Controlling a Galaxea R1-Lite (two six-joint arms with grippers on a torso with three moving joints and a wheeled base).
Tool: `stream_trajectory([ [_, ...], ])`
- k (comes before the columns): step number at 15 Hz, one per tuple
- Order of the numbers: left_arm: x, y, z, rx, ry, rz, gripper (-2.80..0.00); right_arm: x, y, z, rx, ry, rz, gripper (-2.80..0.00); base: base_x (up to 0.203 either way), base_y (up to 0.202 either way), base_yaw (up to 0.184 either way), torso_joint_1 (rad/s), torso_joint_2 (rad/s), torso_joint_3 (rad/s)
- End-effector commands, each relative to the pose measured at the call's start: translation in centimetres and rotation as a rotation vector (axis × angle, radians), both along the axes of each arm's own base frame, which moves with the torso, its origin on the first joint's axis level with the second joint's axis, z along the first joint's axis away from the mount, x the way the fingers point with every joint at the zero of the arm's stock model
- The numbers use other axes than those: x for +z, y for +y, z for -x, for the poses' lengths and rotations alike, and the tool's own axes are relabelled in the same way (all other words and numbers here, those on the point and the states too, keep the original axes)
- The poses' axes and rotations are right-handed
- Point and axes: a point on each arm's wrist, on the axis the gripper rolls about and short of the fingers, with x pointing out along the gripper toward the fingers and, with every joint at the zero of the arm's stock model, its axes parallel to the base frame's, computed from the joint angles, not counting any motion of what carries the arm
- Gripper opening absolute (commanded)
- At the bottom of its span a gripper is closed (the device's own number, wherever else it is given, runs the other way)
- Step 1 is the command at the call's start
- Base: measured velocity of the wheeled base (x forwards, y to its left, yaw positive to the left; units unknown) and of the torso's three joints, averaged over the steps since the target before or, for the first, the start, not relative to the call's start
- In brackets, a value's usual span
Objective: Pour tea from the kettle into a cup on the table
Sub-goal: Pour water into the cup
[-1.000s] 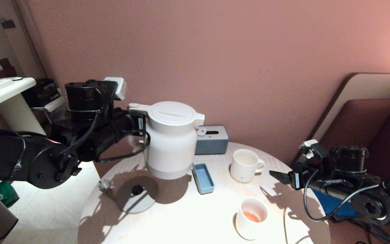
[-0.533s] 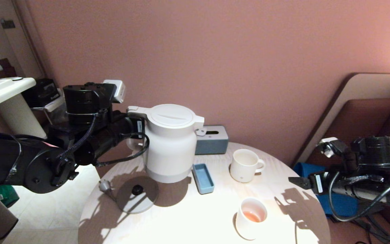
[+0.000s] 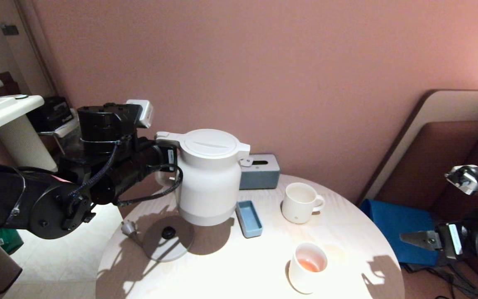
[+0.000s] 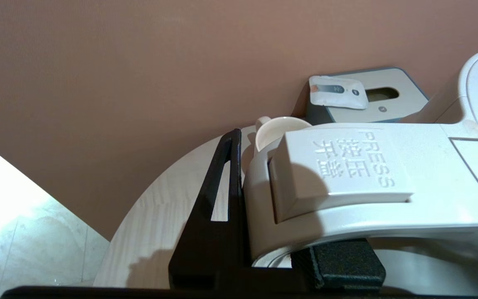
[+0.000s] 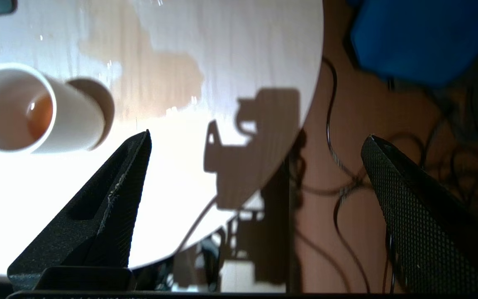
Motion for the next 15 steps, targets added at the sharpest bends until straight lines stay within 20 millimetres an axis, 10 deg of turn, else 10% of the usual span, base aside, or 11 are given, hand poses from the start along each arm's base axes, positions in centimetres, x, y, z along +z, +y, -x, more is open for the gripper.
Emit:
stream_trajectory([
  [1,0.0,0.0,0.0,0.002,-0.003,0.002,-2.8,1.8,-0.2,2.9,-0.056,-0.018,0.031,0.0,0.0,0.0,0.0,0.0,0.0,0.0],
  [6,0.2,0.1,0.5,-0.001,-0.005,0.003,-2.8,2.5,-0.2,8.8,-0.124,-0.022,0.044,0.0,0.0,0.0,0.0,0.0,0.0,0.0],
  [7,0.1,0.1,0.5,-0.003,-0.002,0.001,-2.8,2.5,-0.2,10.1,-0.129,-0.045,0.038,-2.8,0.0,0.0,0.0,0.0,0.0,0.0],
  [15,-0.5,0.1,0.7,-0.004,-0.005,0.004,-2.8,1.5,-0.1,18.0,-0.177,-0.29,0.045,-2.8,0.0,0.0,0.0,0.0,0.0,0.0],
])
